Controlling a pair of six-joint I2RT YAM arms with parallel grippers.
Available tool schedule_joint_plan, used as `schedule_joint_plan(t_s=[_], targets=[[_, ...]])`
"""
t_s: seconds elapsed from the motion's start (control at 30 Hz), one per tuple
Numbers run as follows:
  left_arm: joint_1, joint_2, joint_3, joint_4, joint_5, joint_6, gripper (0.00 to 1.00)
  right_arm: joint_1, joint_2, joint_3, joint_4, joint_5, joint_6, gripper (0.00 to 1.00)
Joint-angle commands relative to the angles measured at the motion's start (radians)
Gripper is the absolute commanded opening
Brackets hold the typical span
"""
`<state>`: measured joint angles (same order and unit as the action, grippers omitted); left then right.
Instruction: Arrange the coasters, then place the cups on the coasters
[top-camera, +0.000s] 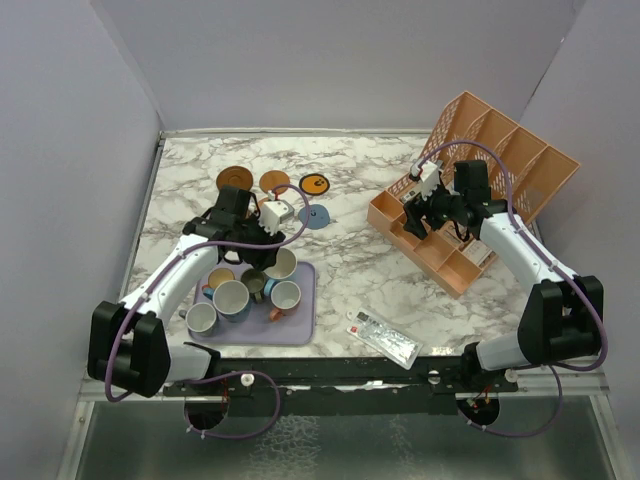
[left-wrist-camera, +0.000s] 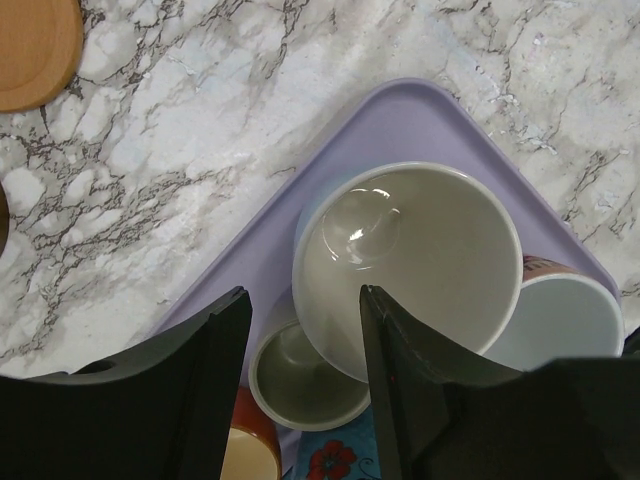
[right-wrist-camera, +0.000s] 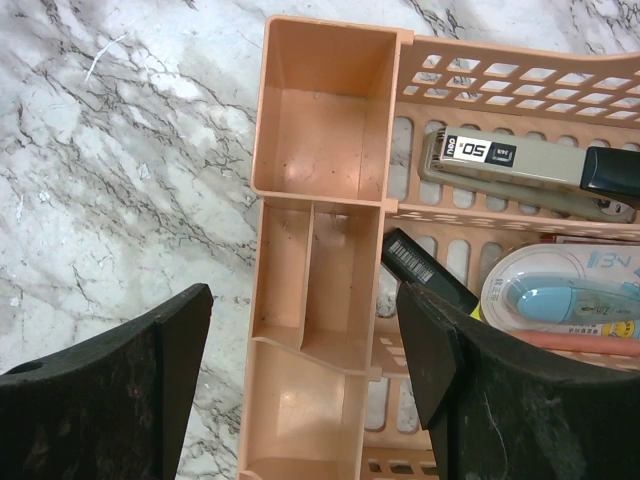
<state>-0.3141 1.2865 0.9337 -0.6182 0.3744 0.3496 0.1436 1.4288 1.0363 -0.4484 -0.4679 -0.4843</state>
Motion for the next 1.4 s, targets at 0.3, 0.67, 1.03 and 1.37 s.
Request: schedule_joint_plan(t_s=[0.3, 0.67, 1.03, 1.37], targets=[[0.001, 0.065, 0.049, -0.029, 0.03, -0.074, 0.37, -0.004, 0.049, 0.006, 0.007, 0.024, -0.014, 0.76], [0.001, 0.081, 0.076, -0.03, 0.032, -0.089, 0.26, -0.004, 0.053, 0.008, 0.003, 0.029, -0.017, 0.76], [-0.014, 0.126, 0.1, -0.029, 0.027, -0.075, 0.17, -0.004, 0.035, 0.004, 0.005, 0.037, -0.026, 0.76], [-0.034, 0.117, 0.144, -0.039, 0.018, -0.03, 0.01, -0.004, 0.034, 0.004, 0.004, 0.037, -0.028, 0.76]])
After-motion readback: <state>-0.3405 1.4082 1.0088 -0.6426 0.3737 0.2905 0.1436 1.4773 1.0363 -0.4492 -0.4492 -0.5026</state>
